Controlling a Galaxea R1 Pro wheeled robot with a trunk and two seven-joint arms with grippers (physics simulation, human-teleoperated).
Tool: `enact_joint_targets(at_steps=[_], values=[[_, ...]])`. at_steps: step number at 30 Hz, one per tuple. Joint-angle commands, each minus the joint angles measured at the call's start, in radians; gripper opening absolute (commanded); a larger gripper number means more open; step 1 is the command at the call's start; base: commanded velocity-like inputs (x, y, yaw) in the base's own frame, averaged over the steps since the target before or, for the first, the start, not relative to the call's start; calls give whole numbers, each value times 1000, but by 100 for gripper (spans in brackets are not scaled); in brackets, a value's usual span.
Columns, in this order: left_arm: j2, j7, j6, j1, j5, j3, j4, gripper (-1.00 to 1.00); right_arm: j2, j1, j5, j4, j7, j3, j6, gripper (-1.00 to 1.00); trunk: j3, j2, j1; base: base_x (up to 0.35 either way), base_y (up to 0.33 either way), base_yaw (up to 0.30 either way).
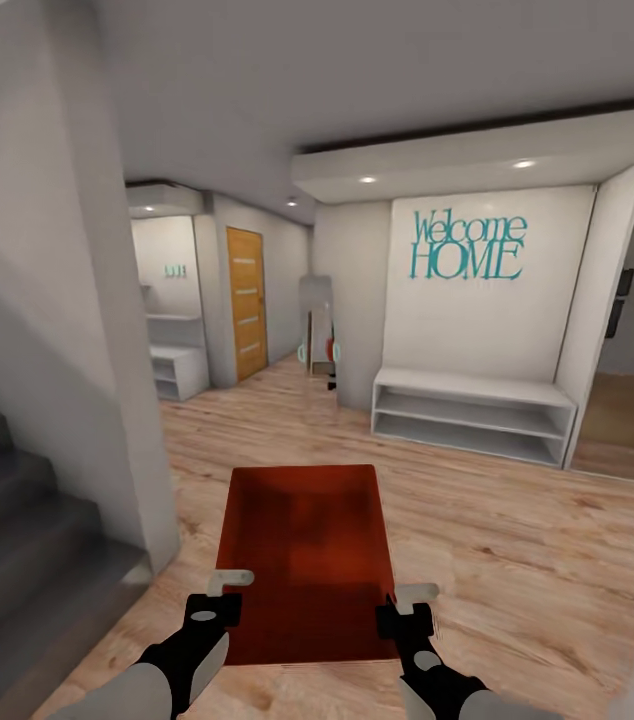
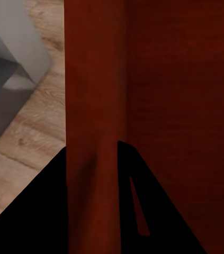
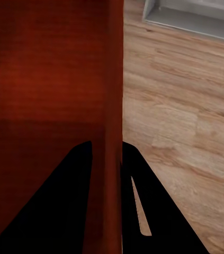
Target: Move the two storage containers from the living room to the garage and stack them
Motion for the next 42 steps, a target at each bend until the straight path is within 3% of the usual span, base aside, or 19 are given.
enact_joint_targets(at_steps=[1,42], values=[[-3,-11,1,-2,55,28,-9,-100,0,0,7,-1,9,8,4,-100,-2,-1,1,321,0,178],[-3,-11,1,-2,55,28,-9,-100,-1,0,7,-1,9,8,3,-100,-2,-1,1,321,0,10]])
